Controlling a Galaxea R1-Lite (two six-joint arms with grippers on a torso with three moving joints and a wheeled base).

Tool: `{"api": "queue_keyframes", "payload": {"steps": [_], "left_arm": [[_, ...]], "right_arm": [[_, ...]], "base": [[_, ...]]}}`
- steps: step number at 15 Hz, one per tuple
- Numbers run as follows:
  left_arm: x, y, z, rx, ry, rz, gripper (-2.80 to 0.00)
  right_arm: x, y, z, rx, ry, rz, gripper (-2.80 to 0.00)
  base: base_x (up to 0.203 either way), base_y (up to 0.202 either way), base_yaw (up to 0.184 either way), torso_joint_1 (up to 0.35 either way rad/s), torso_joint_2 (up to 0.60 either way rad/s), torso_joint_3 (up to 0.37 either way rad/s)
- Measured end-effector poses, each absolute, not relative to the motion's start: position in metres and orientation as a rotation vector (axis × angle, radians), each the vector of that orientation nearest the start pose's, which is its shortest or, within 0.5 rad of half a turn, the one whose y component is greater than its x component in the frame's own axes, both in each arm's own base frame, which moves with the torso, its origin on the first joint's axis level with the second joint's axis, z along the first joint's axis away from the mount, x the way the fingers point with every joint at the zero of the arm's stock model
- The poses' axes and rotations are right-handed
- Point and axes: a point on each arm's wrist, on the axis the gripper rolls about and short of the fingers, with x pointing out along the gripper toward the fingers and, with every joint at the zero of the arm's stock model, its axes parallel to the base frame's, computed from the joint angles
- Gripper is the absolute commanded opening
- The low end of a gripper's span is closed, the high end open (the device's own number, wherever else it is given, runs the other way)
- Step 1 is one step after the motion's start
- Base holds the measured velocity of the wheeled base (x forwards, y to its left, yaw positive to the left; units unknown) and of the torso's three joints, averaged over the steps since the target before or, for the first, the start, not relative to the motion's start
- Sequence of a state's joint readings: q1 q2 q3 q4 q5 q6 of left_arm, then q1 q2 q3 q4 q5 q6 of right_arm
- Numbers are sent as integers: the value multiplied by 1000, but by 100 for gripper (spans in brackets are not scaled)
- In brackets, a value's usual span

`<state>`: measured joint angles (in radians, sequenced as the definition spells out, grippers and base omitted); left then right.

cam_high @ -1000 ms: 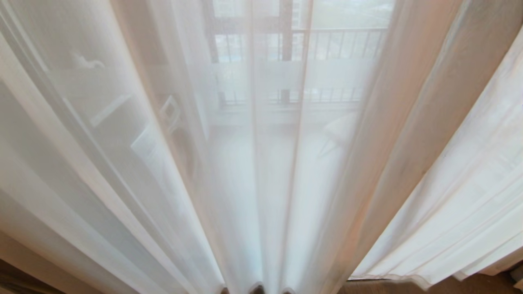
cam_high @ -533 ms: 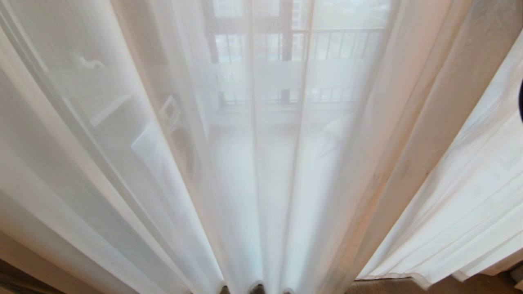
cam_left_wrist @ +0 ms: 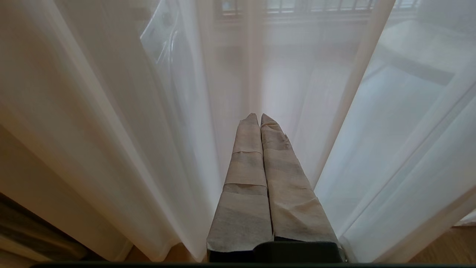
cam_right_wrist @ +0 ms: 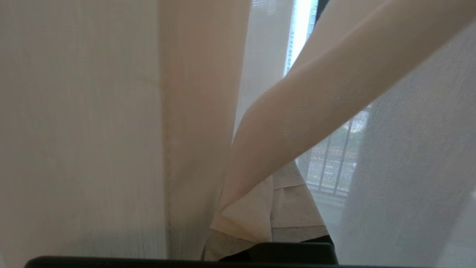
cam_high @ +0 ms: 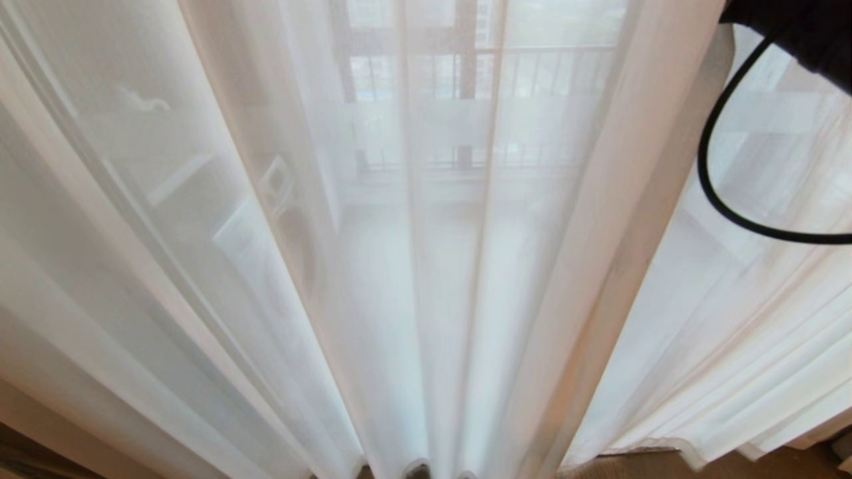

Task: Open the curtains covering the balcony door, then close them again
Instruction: Close the inner curtains on both sides

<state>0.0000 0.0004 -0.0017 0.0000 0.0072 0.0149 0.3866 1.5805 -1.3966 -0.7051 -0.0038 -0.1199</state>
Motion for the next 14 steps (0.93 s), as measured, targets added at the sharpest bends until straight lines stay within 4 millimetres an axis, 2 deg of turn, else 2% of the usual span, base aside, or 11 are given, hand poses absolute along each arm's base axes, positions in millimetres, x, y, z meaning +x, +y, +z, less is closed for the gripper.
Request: {"api": "queue_keyframes", "payload": {"steps": [4,7,11,14], "left_arm": [[-23,0,76,16,-1,7,-280],[-23,0,76,15,-1,7,-280],[-23,0,76,15,-1,7,-280],[-23,0,76,15,-1,7,-280]], "right_arm": [[286,141,396,-48,-568,392,-280],[301,177,395,-45,-582,411,-280],[310,227,379,-46,-566,453,-280],[313,251,367,-47,-551,496,-280]], "base": [[0,0,0,0,0,0],[0,0,0,0,0,0],[0,0,0,0,0,0],[0,0,0,0,0,0]]}}
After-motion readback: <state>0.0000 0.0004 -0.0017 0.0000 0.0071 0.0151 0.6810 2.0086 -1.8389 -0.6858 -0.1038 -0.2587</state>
